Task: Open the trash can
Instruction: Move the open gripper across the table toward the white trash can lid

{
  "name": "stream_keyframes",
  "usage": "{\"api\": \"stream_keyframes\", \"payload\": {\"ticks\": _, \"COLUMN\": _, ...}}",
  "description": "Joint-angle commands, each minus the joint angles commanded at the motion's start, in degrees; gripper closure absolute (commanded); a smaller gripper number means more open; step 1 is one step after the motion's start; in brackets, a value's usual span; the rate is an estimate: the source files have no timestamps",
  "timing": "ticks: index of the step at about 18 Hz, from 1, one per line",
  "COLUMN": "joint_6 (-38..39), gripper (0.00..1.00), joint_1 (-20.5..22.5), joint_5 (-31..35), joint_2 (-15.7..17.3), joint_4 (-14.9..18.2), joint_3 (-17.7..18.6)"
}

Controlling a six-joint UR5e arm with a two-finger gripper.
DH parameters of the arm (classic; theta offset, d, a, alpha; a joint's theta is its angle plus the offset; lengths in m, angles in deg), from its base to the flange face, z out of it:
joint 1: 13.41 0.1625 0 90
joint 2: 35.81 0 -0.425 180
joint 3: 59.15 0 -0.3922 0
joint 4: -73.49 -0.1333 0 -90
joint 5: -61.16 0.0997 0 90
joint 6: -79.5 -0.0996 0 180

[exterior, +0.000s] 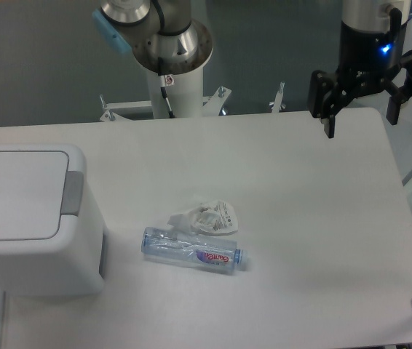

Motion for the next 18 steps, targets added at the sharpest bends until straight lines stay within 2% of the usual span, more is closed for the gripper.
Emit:
{"api": "stream_keyframes", "payload": {"ticks": 4, "joint_6": 0.17, "gripper": 0.0, "joint_1": -0.96, "joint_5": 0.26, "joint_2": 0.0, "joint_4": -0.52, "joint_3": 0.09}}
{"api": "stream_keyframes", "payload": {"ticks": 8, "joint_6": 0.0, "gripper": 0.0, "joint_1": -2.37, "joint_5": 0.09, "joint_2": 0.61, "joint_4": -5.79, "joint_3": 3.42}}
{"api": "stream_keyframes", "payload": {"ticks": 11, "joint_6": 0.09, "gripper": 0.0, "joint_1": -2.99, "joint_5": 0.09, "joint_2": 1.67, "joint_4": -5.8, "joint_3": 5.27}}
{"api": "stream_keyframes", "payload": {"ticks": 15, "joint_6": 1.31, "gripper": 0.0, "joint_1": -6.06, "joint_5": -0.17, "joint_2": 1.76, "joint_4": -5.8, "joint_3": 5.62}}
{"api": "stream_keyframes", "payload": {"ticks": 18, "joint_6": 6.66, "gripper": 0.0, "joint_1": -7.99, "joint_5": -0.96, "joint_2": 1.67, "joint_4": -5.8, "joint_3": 6.06}}
